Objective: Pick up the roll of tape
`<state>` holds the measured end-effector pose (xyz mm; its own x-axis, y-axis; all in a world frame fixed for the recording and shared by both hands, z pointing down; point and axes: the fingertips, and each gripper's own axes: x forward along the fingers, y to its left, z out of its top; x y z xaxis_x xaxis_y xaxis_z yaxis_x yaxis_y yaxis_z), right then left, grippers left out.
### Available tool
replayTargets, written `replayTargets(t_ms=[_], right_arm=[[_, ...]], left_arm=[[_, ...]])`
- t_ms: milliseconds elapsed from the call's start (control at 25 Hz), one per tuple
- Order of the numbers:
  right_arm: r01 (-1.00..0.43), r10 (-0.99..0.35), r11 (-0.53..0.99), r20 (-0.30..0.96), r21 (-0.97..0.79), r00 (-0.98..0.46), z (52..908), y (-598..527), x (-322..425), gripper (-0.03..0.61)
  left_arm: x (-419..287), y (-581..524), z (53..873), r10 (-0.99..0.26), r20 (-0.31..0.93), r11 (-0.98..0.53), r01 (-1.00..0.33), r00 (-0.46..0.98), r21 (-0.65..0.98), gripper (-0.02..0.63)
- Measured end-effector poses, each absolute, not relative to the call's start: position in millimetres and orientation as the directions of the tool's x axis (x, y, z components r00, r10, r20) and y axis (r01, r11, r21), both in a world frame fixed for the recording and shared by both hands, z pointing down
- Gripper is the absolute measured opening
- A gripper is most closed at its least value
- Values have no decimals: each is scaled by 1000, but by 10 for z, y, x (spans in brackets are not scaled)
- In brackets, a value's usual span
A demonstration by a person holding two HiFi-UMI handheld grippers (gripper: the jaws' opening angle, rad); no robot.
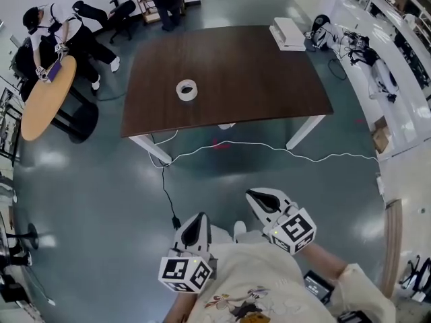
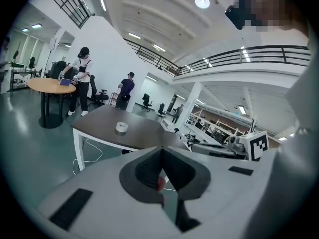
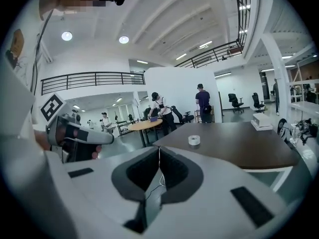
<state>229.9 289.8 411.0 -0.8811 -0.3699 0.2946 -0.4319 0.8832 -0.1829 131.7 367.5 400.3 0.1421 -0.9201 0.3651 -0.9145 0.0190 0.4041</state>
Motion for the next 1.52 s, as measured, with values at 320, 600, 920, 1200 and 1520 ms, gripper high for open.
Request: replayTargets(t_ms=[320,600,920,1200,1520], right_arm=[[-389,-333,909,301,-148,-894,4155,2736,2277,6],[-395,-336,908,318,-140,-886,4231,2208,1940,6],[-436,-368,889,348,-139,-862,4277,1349,1273,6],[-472,-392,874,406,-116,-826,4255,700,659,6],[-503,-422,858,418,-102,-804,4228,236,71,6]], left_arm=[[1279,3556,4109,-922,379,100,-900,76,424,2],[868,2972,4166,-922,380,97,-898,82,430,2],[179,2020,4176,-915,377,50,-889,142,456,2],[-579,1348,4072,-912,366,9,-884,184,467,2],[-1180,869,4129,-901,365,-35,-877,236,480,2]])
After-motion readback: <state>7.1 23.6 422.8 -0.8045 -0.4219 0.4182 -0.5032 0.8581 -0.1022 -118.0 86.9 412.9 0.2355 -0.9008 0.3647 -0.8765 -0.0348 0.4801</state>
